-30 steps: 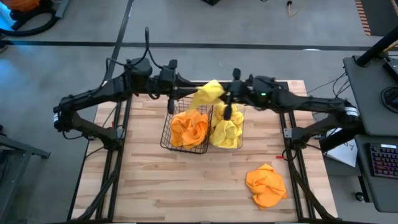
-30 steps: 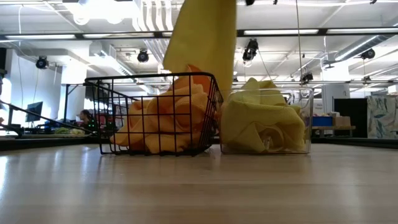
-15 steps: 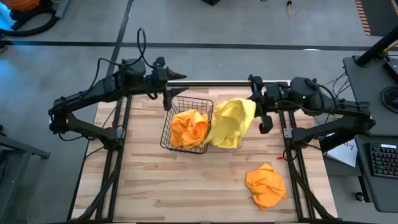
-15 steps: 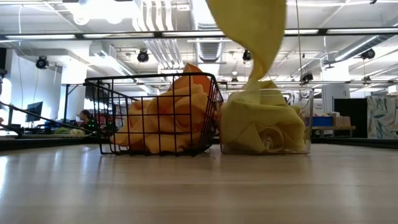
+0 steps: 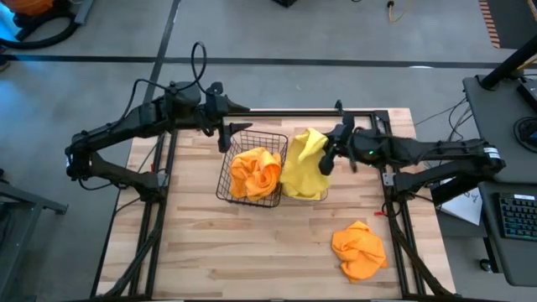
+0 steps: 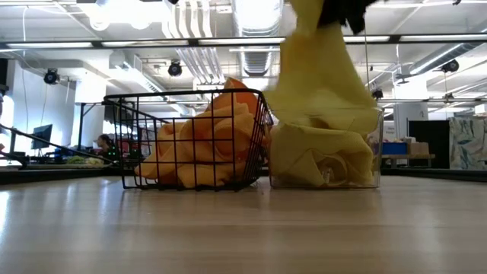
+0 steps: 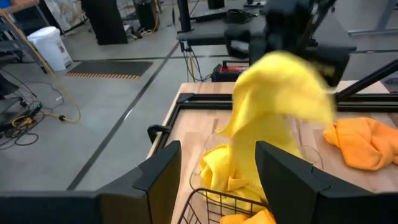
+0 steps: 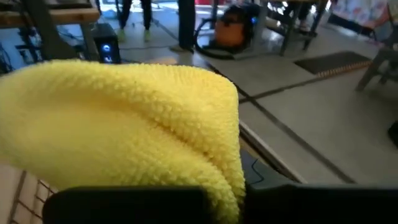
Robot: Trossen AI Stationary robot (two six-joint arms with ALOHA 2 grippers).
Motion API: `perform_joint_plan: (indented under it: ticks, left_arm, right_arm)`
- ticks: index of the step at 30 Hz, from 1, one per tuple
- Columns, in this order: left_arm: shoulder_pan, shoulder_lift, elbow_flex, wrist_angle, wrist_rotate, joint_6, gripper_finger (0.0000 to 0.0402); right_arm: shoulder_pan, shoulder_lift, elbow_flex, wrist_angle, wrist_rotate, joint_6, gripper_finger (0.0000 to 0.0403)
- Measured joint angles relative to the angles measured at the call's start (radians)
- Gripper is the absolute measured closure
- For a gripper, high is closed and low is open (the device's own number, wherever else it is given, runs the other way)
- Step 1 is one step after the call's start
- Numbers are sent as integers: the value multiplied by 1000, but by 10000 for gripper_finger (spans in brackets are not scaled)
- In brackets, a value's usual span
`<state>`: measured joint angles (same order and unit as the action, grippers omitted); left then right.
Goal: Sort microfiber towel by color & place in baskets
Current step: Put the yellow microfiber towel into the transparent bin
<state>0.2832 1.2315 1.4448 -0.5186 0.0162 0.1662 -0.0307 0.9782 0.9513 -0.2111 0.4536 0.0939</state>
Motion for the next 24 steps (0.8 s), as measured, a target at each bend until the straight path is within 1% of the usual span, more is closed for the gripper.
perform_joint_plan:
  ticks: [5,12,14,18,24]
  left_arm:
    - [0,12,0,-2,0,0,212]
    - [0,25,0,-13,0,0,212]
    - [0,29,0,-16,1,0,212]
    - [0,34,0,-18,1,0,212]
    - [0,42,-1,-24,1,0,212]
  right_arm:
    - [0,38,-151,164,-7,58,394]
    - [1,134,-295,327,-119,210,394]
    - [1,167,-318,361,-125,248,394]
    - [0,245,-328,357,-124,296,394]
    - [0,346,-324,360,-121,307,394]
